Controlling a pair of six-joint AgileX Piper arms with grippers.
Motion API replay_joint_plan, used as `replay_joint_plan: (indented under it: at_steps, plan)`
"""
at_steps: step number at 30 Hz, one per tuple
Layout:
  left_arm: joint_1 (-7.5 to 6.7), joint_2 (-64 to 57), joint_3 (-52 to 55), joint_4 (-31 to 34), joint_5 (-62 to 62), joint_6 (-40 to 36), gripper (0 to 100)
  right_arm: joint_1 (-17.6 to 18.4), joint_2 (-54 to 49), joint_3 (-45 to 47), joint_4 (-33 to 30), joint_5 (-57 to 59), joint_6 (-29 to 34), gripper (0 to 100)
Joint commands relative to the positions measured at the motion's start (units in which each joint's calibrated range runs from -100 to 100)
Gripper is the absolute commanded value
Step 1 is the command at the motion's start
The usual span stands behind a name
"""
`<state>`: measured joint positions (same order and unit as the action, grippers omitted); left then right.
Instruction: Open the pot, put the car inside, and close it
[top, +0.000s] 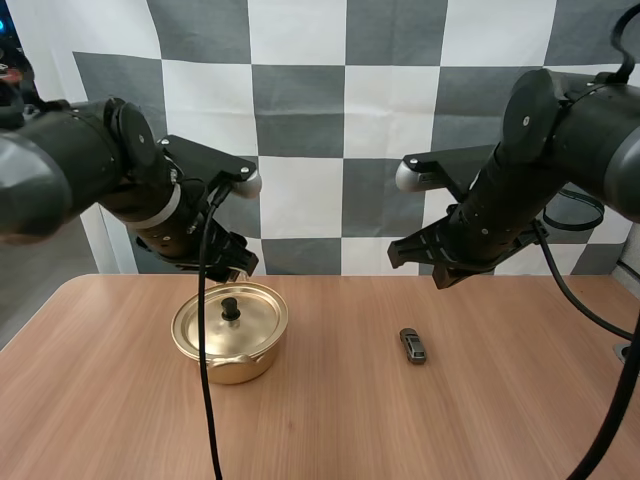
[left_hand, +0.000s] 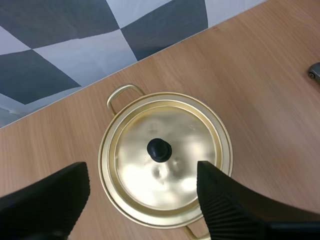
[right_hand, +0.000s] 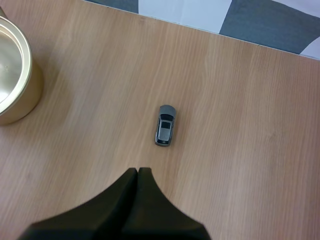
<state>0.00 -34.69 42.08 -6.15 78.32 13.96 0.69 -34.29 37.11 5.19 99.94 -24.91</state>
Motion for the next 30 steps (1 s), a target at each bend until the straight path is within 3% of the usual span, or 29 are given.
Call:
replay_joint_plan:
  at_steps: [1, 14, 30]
  plan:
    - [0.0, 2.9, 0.0, -0.1, -0.2, 0.0, 100, 0.0, 0.0, 0.0, 0.5, 0.1, -0.1, 0]
    - [0.0, 17.8, 0.0, -1.5, -7.4, 0.0, 100, 0.0, 0.0, 0.0, 2.2, 0.1, -0.3, 0]
    - [0.0, 27.4, 0.0, -2.0, -14.4, 0.3, 100, 0.0, 0.0, 0.0, 3.0, 0.1, -0.4, 0]
